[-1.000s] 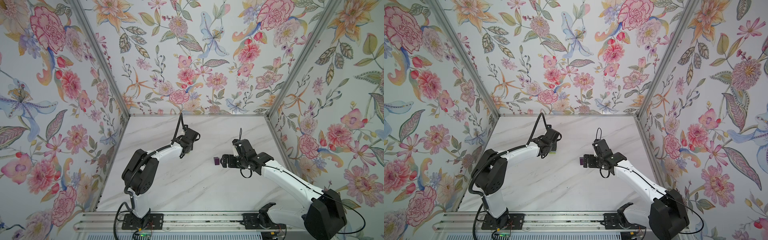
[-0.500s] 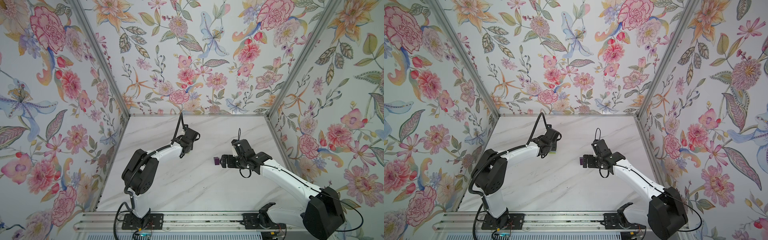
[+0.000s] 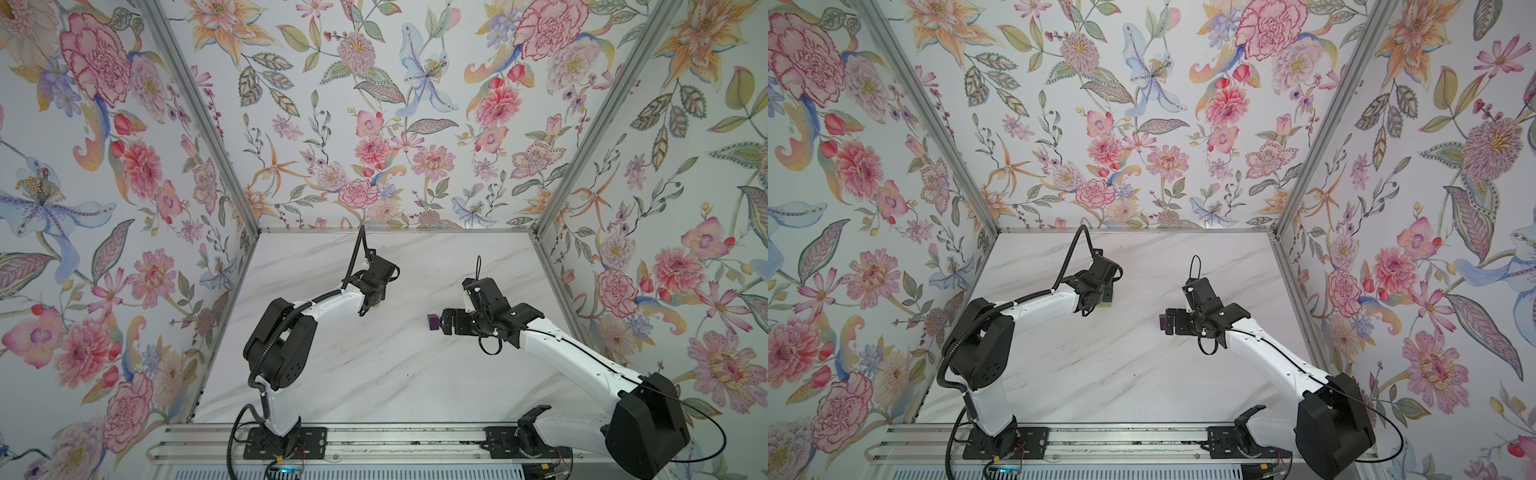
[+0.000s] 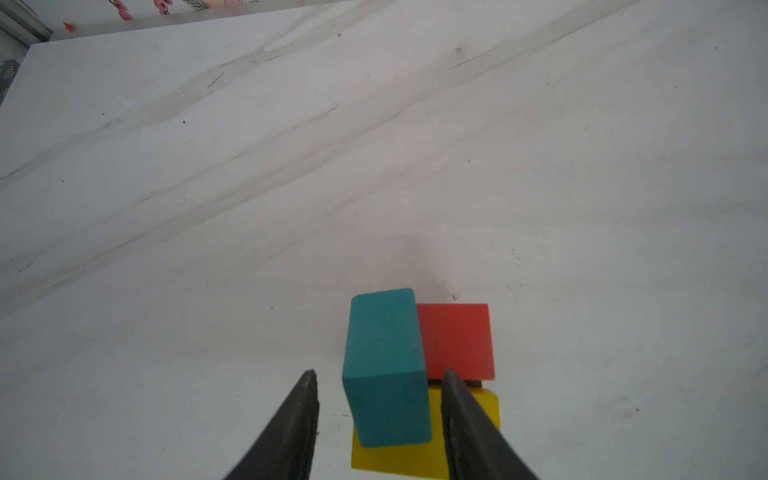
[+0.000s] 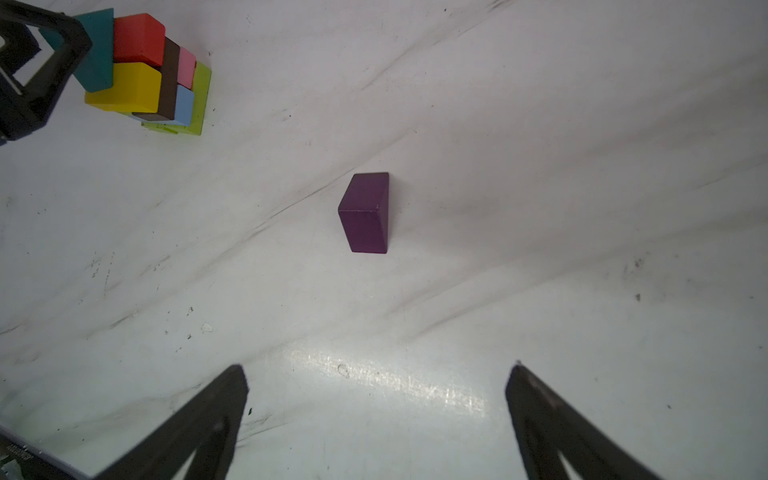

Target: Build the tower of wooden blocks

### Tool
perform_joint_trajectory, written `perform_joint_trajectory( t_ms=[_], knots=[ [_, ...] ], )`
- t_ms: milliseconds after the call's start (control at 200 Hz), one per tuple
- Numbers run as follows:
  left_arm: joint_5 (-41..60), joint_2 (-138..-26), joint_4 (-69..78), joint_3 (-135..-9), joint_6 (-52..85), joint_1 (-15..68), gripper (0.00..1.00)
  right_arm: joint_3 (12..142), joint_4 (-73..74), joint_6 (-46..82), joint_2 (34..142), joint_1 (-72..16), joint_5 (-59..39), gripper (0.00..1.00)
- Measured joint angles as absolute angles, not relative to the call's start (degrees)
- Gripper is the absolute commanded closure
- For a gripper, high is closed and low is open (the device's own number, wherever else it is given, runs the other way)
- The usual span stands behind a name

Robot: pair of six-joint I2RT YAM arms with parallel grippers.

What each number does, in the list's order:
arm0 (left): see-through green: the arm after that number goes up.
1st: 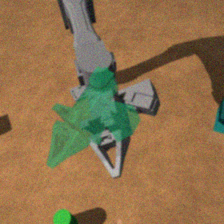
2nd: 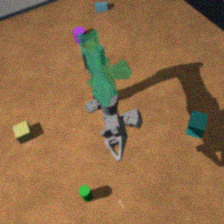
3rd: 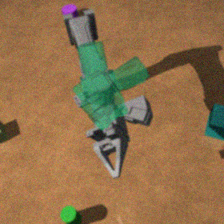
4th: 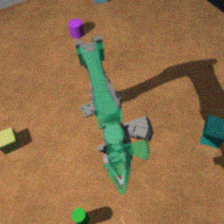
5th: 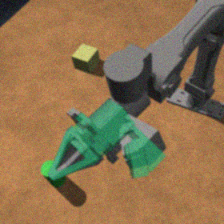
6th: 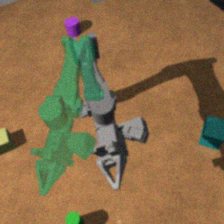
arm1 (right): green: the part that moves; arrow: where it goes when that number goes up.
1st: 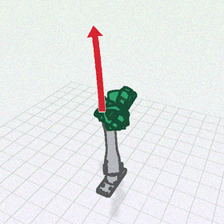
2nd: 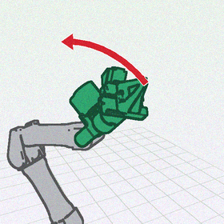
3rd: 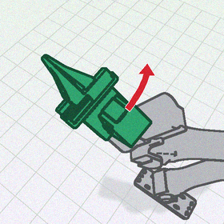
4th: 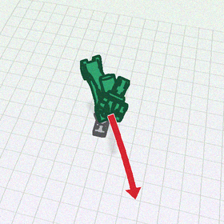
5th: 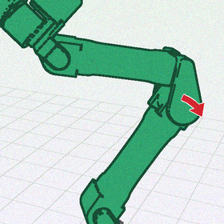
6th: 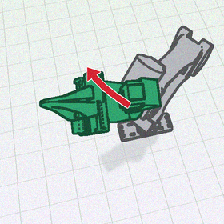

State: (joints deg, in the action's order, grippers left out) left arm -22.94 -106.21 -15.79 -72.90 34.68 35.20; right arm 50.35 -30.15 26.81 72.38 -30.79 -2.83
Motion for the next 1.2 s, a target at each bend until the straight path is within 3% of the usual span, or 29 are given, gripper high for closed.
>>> perform_joint_trajectory(
  t_ms=[610, 881, 1201],
  knots=[
    [-22.7, -106.2, -14.9, -72.0, 33.7, 34.7, 0.61, 51.9, -30.2, 27.0, 74.0, -31.5, -2.8, 0.01],
    [-20.2, -106.2, -14.2, -71.9, 32.7, 34.5, 0.48, 52.7, -30.2, 27.0, 75.3, -32.2, -2.8, 0.01],
    [-18.2, -106.2, -13.8, -71.9, 32.1, 34.5, 0.48, 53.5, -30.2, 27.2, 76.2, -32.4, -2.8, 0.01]
  ],
)
